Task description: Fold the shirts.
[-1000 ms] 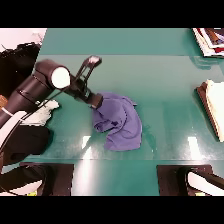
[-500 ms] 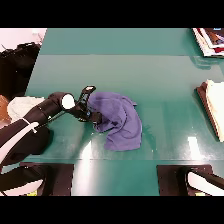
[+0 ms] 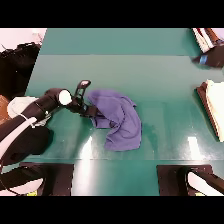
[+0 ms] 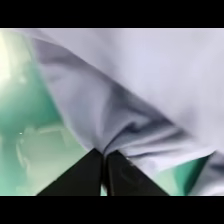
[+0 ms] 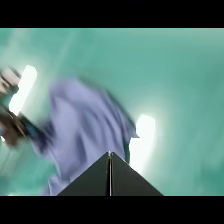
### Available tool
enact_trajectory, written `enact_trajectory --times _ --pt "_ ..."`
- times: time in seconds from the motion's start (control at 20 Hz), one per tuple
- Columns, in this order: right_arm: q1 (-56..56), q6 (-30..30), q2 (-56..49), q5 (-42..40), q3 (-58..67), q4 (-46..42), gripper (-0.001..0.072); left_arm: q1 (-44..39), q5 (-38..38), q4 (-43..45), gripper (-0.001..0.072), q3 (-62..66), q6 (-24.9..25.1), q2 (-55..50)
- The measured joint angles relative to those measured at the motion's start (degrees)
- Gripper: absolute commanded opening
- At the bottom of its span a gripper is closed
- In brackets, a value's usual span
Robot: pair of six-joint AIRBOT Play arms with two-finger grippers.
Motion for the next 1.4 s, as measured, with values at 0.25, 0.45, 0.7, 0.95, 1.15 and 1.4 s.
enact_trajectory --times 0.25,0.45,0.7,0.95,1.15,1.4 --pt "0.44 1.84 7.23 -7.69 -33.92 -0.22 0.0437 3.43 -2.36 2.10 0.0024 4.48 0.61 -0.02" --pt "5.75 -0.96 8.28 -20.26 -56.59 10.78 0.0434 4.09 -2.45 2.62 0.0024 5.38 0.96 -0.04" --pt "18.88 -3.32 0.98 -32.63 -63.25 19.08 0.0342 4.26 -2.36 2.82 0.0024 5.64 1.05 -0.04" --pt "26.23 -4.48 -8.41 -38.34 -56.08 20.33 0.0017 4.31 -3.13 4.31 0.0024 5.68 1.09 0.20" --pt "21.07 -4.28 -8.83 -37.73 -47.01 14.82 0.0016 4.31 -3.78 14.19 0.0024 6.71 -1.66 4.28" --pt "6.49 -2.60 1.31 -34.29 -32.70 3.72 0.0016 4.31 -3.54 28.22 0.0024 12.61 -4.46 13.97"
